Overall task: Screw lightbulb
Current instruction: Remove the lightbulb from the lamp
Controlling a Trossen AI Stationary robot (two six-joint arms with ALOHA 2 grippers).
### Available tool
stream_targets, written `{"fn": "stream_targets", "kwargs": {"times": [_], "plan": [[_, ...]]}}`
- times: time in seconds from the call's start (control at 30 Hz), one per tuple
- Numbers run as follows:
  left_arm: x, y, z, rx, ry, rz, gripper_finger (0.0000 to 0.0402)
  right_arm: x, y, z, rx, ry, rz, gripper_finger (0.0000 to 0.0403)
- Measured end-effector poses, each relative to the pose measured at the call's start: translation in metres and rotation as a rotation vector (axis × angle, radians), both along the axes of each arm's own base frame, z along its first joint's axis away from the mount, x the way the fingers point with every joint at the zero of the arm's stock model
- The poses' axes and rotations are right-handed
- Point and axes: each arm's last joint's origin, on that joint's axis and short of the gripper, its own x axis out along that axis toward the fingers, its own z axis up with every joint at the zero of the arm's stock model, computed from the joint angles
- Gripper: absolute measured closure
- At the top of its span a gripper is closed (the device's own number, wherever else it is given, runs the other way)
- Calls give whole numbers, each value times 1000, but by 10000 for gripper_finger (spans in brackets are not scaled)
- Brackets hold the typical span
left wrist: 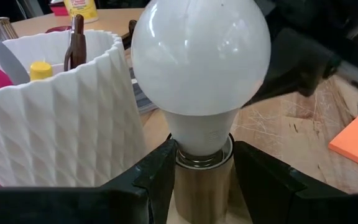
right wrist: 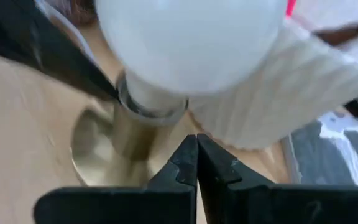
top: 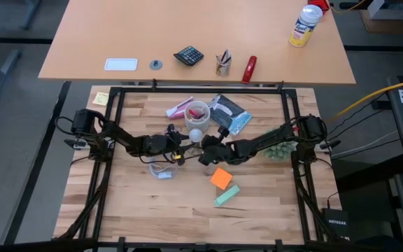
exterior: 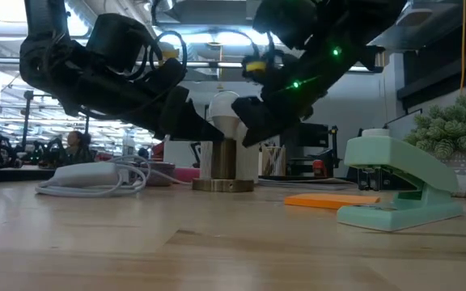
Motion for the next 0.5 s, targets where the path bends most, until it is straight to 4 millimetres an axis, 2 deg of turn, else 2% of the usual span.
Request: {"fn": "stream_targets", "kwargs": {"times": [0.27,0.5], "plan": [[0,1,0,23,8,2,247,10,3,11,-30,-113,47,397],[0,0,0,28,10,0,247,11,3,13,-57,-118,73,397]]}}
